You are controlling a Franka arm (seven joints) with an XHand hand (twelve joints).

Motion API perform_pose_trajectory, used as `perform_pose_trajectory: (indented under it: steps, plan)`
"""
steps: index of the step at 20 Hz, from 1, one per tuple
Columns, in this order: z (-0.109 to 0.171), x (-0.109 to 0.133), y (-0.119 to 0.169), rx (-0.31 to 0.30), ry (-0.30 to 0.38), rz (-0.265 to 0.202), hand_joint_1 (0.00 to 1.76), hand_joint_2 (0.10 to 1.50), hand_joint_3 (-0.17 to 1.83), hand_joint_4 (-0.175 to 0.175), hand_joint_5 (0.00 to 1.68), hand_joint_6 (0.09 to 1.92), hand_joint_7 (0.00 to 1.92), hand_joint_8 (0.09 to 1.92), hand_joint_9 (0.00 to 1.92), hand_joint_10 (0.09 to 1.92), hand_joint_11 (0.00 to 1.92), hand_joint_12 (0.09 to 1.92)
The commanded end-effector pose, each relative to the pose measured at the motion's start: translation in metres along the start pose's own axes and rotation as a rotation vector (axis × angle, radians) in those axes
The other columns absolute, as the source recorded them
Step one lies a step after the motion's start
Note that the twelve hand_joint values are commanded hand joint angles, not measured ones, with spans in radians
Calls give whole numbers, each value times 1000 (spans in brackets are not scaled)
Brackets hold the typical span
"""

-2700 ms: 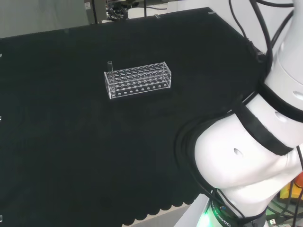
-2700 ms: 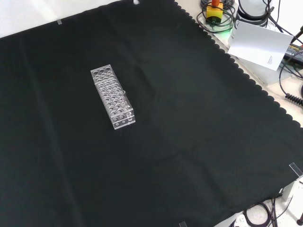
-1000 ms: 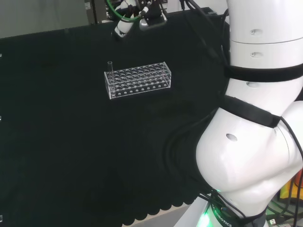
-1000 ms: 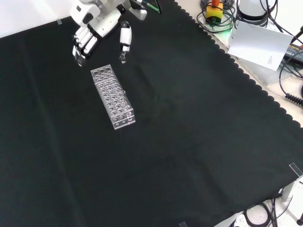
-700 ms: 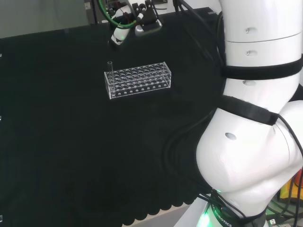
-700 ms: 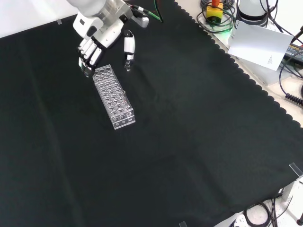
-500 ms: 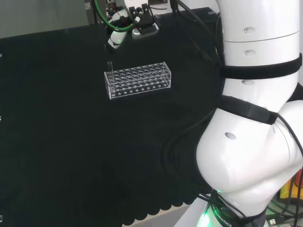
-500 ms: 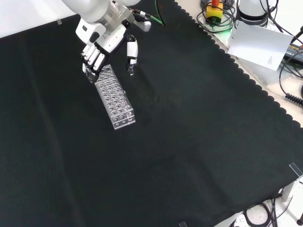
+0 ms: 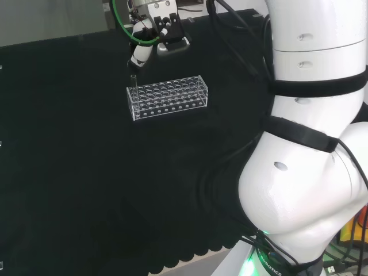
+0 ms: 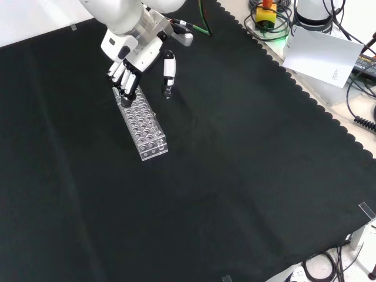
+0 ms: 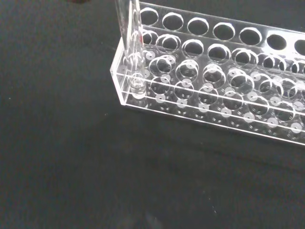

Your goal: Pick up the test tube.

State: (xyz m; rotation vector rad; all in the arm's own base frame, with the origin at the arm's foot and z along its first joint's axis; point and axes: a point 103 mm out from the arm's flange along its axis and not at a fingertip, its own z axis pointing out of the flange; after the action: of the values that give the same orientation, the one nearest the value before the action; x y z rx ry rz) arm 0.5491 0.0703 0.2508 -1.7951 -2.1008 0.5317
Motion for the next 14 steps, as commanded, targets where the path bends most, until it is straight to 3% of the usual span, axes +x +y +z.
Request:
perform_pose_trajectory:
  steps: [1, 6, 10, 14]
  plan:
    - [5, 7, 4, -37, -52, 6, 775, 911, 138, -53, 475, 96, 504, 913, 203, 944, 0, 1561]
    - [14, 9, 11, -19, -99, 5, 812, 880, 204, -56, 519, 150, 543, 885, 251, 923, 0, 1588]
    - [19, 10, 15, -8, -121, 4, 825, 765, 442, -55, 465, 312, 557, 881, 266, 918, 0, 1593]
    - [23, 12, 18, -2, -119, 0, 833, 726, 524, -54, 436, 397, 572, 882, 282, 916, 0, 1598]
